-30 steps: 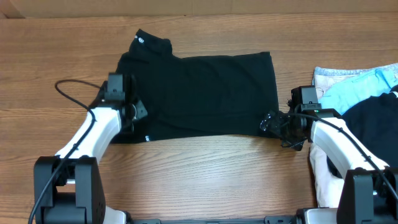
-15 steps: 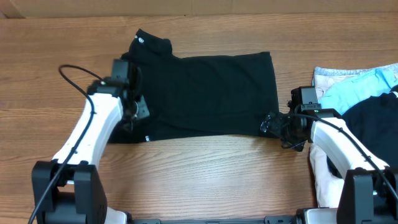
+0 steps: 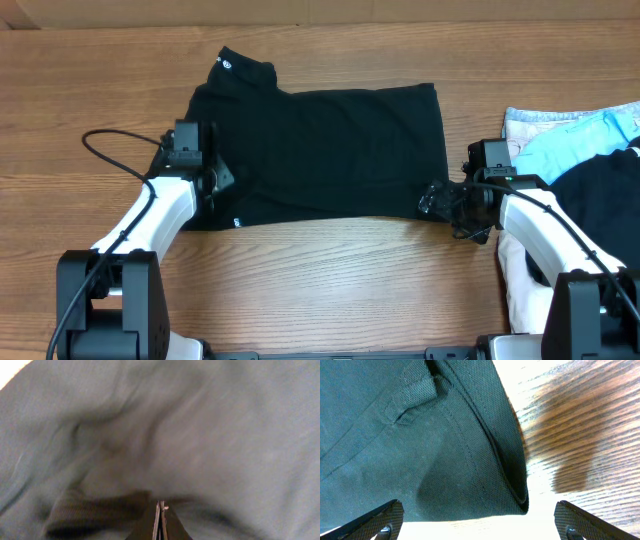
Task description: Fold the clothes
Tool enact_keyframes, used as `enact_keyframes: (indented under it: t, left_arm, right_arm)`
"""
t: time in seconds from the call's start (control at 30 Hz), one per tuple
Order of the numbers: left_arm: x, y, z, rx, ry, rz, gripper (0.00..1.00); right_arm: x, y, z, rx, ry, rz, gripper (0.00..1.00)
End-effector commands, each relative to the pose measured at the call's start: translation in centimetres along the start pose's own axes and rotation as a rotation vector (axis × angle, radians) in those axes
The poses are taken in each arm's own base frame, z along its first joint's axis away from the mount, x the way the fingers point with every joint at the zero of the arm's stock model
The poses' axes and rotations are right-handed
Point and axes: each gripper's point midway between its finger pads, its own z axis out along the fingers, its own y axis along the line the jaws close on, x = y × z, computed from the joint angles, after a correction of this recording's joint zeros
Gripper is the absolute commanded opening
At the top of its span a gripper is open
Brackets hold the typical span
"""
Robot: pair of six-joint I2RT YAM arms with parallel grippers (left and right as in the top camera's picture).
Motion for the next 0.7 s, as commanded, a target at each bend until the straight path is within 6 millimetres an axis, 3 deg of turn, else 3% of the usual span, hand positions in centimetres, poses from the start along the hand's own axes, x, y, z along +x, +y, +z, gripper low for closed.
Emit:
enact_keyframes:
  t: [0.0, 0.07, 0.13, 0.23, 0.27, 0.3, 0.33, 0.37, 0.5, 0.6, 0.67]
  left_arm:
    - [-3.0, -1.3, -0.7, 0.032, -0.085, 0.032, 0.04]
    - [-5.0, -2.4, -2.0, 0.047, -0.113, 0.064, 0.04]
    - [-5.8, -2.8, -3.4, 0.032, -0.084, 0.082, 0.04]
    - [-4.0, -3.1, -5.3, 0.044, 0.067, 0.099, 0.04]
    - [-2.9, -2.8, -5.7, 0.041, 0.123, 0.101, 0.11]
    - [-1.9, -2.3, -5.8, 0.023, 0.170, 0.090, 0.40]
    - [-1.0, -1.6, -5.9, -0.008, 0.204, 0.077, 0.54]
    - [-0.4, -0.7, -5.9, -0.048, 0.221, 0.074, 0.59]
    - [0.2, 2.9, -5.5, -0.212, 0.212, 0.039, 0.57]
    - [0.1, 5.0, -5.4, -0.274, 0.208, -0.025, 0.36]
    - [-0.5, 6.1, -5.2, -0.283, 0.198, -0.064, 0.27]
  right_arm:
    - [-0.4, 0.0, 0.0, 0.007, -0.010, -0.006, 1.00]
    - [-0.3, -0.1, 0.0, 0.009, -0.005, -0.005, 1.00]
    - [-0.1, -0.2, 0.0, 0.013, 0.001, -0.003, 1.00]
    - [0.0, -0.3, 0.0, 0.017, 0.007, -0.002, 1.00]
    - [0.0, -0.3, 0.0, 0.017, 0.007, -0.002, 1.00]
    - [0.0, -0.3, 0.0, 0.017, 0.007, -0.002, 1.00]
    - [0.0, -0.3, 0.0, 0.017, 0.007, -0.002, 1.00]
    - [0.0, -0.3, 0.0, 0.017, 0.007, -0.002, 1.00]
    - [0.0, -0.3, 0.0, 0.016, 0.005, -0.002, 1.00]
    - [0.1, -0.3, 0.0, 0.019, 0.011, -0.001, 1.00]
    - [0.2, -0.4, 0.0, 0.022, 0.016, 0.001, 1.00]
